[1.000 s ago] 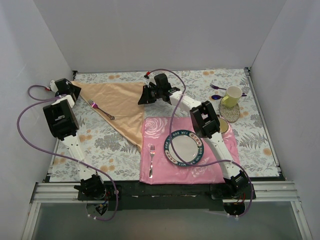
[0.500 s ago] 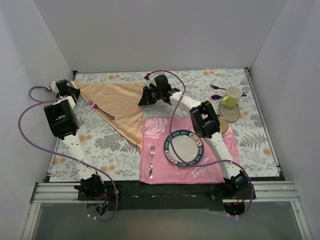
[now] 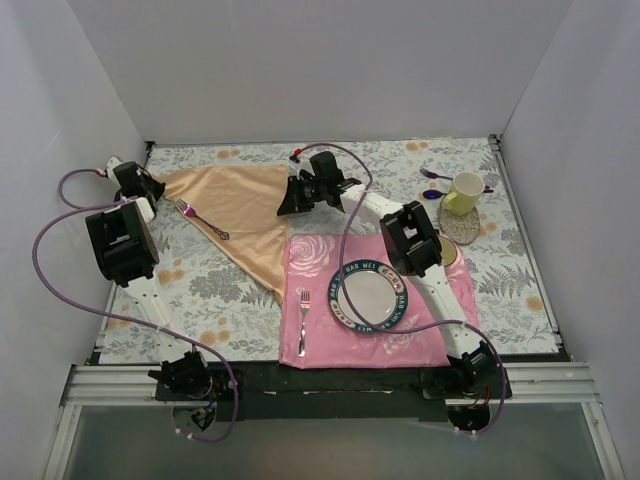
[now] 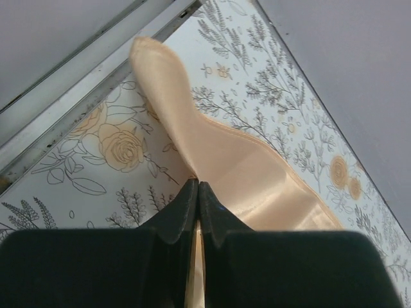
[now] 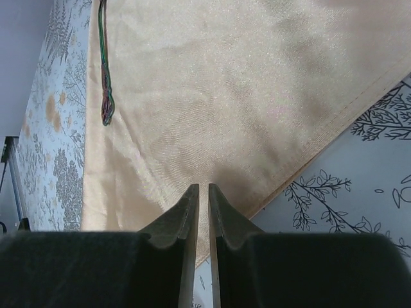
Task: Fold the napkin, place the utensils inside, and roll it up
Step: Fold the napkin
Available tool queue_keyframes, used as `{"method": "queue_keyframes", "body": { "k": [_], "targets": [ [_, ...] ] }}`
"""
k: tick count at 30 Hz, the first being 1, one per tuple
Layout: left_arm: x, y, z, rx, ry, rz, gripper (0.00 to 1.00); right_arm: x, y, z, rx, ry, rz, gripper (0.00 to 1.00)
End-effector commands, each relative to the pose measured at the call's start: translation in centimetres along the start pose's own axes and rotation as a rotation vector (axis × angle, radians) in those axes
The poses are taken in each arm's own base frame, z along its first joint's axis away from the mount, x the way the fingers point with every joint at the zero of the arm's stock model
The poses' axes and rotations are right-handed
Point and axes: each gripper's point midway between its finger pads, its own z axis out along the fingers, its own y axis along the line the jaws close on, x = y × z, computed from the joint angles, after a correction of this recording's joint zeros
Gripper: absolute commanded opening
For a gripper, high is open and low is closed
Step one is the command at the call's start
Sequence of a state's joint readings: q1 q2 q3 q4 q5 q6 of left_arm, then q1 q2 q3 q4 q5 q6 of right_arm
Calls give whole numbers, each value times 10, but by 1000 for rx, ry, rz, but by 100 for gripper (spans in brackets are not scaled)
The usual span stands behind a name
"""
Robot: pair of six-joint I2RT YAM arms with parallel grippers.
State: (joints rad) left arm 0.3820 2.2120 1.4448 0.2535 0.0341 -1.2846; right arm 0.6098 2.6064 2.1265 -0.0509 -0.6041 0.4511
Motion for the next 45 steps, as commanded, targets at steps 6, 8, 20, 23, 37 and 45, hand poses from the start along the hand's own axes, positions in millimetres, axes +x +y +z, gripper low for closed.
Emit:
{"method": "queue_keyframes", "body": {
  "k": [6,8,20,23,37,45],
  "targets": [
    [-50,-48,-41,108,-111,102,2,-34,46,-28,-66,-62,-66,18],
    [-50,-53,-45,128,-107,101,3,-32,47,-29,-65,-58,-63,18],
    [-25,-90,-76,197,-66,153,5,-29,53,-39,-74,-50,-63,18],
    [-15,-94,-84,207,-49,172,6,-25,55,-42,-74,-41,-62,18],
    [35,-95,-108,207,60,184,11,-20,64,-52,-90,-49,-76,18],
    [33,-85,-117,107,66,127,30,-16,66,-56,-104,-42,-73,18]
  ]
}}
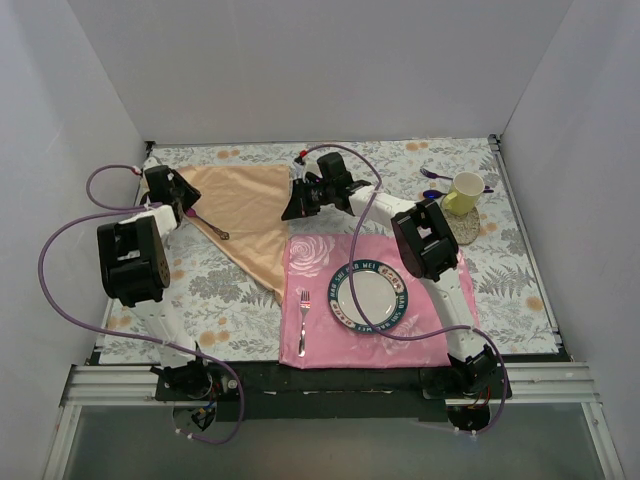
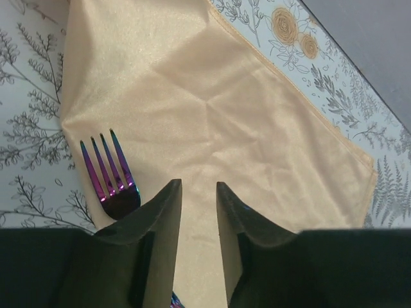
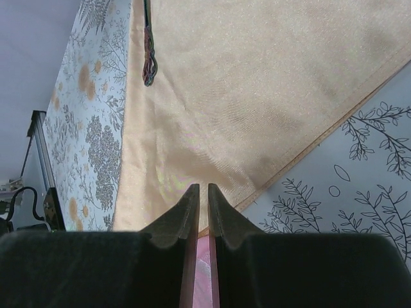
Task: Fold the napkin, place the utensils inside, and roll it up
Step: Fold the napkin
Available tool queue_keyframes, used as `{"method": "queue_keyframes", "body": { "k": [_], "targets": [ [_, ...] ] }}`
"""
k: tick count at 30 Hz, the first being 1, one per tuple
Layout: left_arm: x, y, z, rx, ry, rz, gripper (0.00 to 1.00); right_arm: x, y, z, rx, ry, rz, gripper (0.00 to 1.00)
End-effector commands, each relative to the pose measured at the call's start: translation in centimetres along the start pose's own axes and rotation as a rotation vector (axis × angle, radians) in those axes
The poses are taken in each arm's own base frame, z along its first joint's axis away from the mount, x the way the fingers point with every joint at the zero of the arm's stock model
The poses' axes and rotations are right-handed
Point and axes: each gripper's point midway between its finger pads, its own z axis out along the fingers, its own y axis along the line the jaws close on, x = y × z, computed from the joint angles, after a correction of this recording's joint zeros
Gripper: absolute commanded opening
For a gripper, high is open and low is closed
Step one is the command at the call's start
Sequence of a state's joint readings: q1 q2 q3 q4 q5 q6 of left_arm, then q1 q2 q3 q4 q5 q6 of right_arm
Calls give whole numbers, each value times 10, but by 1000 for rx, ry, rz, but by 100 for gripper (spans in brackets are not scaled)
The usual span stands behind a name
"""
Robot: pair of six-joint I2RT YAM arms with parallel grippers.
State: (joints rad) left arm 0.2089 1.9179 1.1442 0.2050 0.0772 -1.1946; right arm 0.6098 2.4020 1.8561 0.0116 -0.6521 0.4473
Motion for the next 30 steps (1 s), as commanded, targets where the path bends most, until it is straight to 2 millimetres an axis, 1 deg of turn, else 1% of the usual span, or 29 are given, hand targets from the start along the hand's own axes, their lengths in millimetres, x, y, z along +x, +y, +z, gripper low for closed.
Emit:
{"method": "queue_keyframes", "body": {
  "k": [1,2,3,4,5,7,8,9,10,11,12,13,14,15,16,17,18,19,20,21,22,24,25,26,28,30],
  "targets": [
    [-40,-9,-31,-75,-85,-50,38,-29,33,-18,-63,-62,-72,18],
    [-54,-11,-31,-92,-102,-69,44,-30,34,-19,-67,-61,-69,18],
    [-61,-6,-30,-132,-114,-127,45,-30,37,-19,-73,-61,-71,18],
    [-47,10,-27,-205,-47,-165,47,-29,37,-20,-74,-62,-72,18],
    [-62,14,-26,-215,-68,-209,52,-29,37,-20,-75,-64,-71,18],
    [-62,19,-20,-212,-57,-292,56,-30,39,-21,-77,-66,-76,18],
    [-66,26,-17,-227,-70,-325,59,-30,38,-21,-76,-66,-73,18],
    [-73,27,-14,-225,-90,-352,66,-30,38,-21,-80,-64,-73,18],
    [-80,31,-11,-235,-114,-374,70,-29,38,-20,-81,-61,-71,18],
    [-79,44,-2,-260,-112,-400,75,-29,37,-21,-82,-60,-71,18],
    [-91,44,2,-251,-134,-412,76,-28,38,-20,-84,-56,-70,18],
    [-95,50,8,-270,-141,-418,76,-27,37,-20,-85,-53,-67,18],
    [-90,65,19,-303,-131,-427,77,-26,37,-20,-86,-50,-63,18],
    [-101,65,25,-295,-143,-439,79,-27,36,-21,-86,-51,-62,18],
    [-98,65,31,-273,-119,-476,79,-28,36,-22,-86,-53,-64,18],
    [-91,80,41,-284,-100,-507,78,-27,37,-22,-87,-52,-66,18],
    [-92,83,46,-274,-102,-521,78,-28,37,-23,-86,-53,-66,18],
    [-99,81,51,-239,-127,-528,75,-29,36,-24,-86,-56,-66,18],
    [-98,82,56,-214,-131,-532,74,-29,36,-24,-86,-56,-65,18],
    [-100,82,59,-192,-155,-528,72,-31,36,-24,-88,-60,-67,18],
    [-101,76,62,-131,-176,-526,68,-33,35,-25,-87,-64,-68,18],
    [-104,78,64,-118,-214,-532,63,-34,36,-25,-91,-63,-67,18],
    [-107,83,65,-132,-250,-531,62,-35,35,-26,-89,-66,-67,18],
    [-108,89,66,-152,-271,-525,58,-35,35,-26,-90,-65,-66,18],
    [-107,95,72,-159,-294,-513,57,-34,31,-26,-87,-63,-60,18],
    [-112,99,77,-167,-316,-495,56,-33,30,-26,-87,-60,-57,18]
  ]
}}
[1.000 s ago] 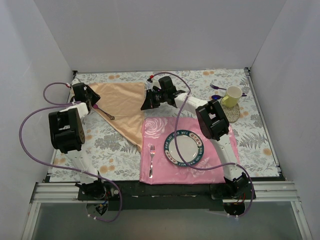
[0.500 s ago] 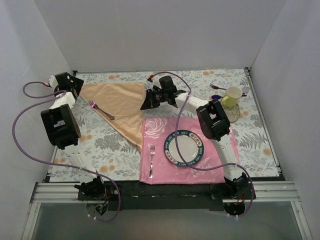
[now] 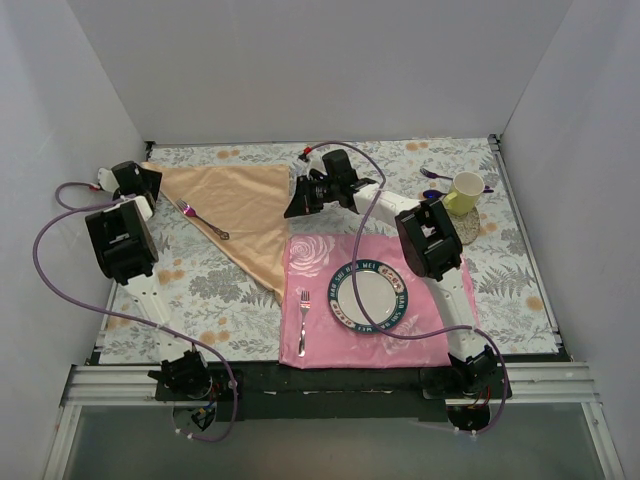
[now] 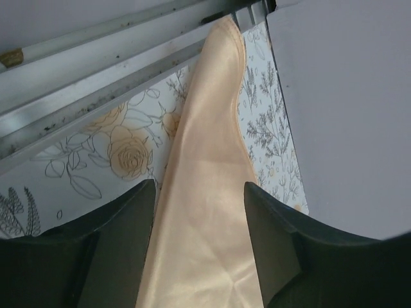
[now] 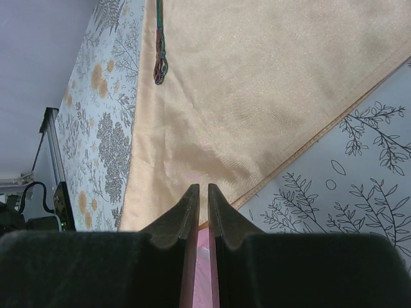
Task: Fold the napkin, place the utensils inside, and roll it up
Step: Fold the napkin
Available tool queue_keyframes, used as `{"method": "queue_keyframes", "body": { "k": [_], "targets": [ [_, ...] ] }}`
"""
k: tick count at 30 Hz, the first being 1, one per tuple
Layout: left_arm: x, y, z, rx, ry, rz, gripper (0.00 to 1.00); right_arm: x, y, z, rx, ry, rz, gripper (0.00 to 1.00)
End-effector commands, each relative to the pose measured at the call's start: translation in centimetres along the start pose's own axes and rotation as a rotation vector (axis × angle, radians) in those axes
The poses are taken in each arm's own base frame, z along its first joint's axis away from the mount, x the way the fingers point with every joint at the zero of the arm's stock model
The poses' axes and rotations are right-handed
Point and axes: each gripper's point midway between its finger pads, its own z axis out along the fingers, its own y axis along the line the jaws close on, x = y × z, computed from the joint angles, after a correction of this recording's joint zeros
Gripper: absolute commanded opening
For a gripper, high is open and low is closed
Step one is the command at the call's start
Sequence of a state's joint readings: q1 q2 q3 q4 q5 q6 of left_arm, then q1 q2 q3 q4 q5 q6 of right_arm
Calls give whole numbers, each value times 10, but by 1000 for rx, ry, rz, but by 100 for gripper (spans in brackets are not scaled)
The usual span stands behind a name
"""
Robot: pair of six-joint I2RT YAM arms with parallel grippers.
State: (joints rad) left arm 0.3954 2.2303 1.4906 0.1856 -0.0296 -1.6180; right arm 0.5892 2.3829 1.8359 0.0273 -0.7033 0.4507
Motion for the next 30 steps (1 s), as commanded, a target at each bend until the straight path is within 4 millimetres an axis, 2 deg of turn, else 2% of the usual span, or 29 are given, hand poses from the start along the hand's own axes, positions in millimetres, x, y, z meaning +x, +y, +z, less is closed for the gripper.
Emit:
{"method": "queue_keyframes", "body": {
  "k": [1,2,8,9,11,19,22,24,26,30],
  "targets": [
    [-18,0,17,25,-103,9,56,-27,26,-15,-47,-53,-55,18],
    [-24,-5,21,30,-122,15,55,-26,25,-15,-45,-53,-54,18],
    [-30,8,39,-11,-173,63,57,-25,23,-20,-39,-54,-47,18],
    [-36,1,41,14,-190,71,58,-25,23,-20,-40,-54,-45,18],
    [-30,5,50,29,-164,97,57,-26,23,-22,-39,-57,-45,18],
    [-21,-3,60,131,-149,119,50,-31,25,-25,-43,-68,-42,18],
    [-22,-6,65,160,-154,137,44,-30,25,-25,-45,-64,-36,18],
    [-23,-14,67,195,-156,145,38,-29,24,-25,-43,-63,-33,18],
    [-22,-12,71,209,-154,148,33,-27,24,-25,-42,-57,-31,18],
    [-20,-22,70,276,-145,168,10,-30,25,-27,-37,-58,-35,18]
  ]
}}
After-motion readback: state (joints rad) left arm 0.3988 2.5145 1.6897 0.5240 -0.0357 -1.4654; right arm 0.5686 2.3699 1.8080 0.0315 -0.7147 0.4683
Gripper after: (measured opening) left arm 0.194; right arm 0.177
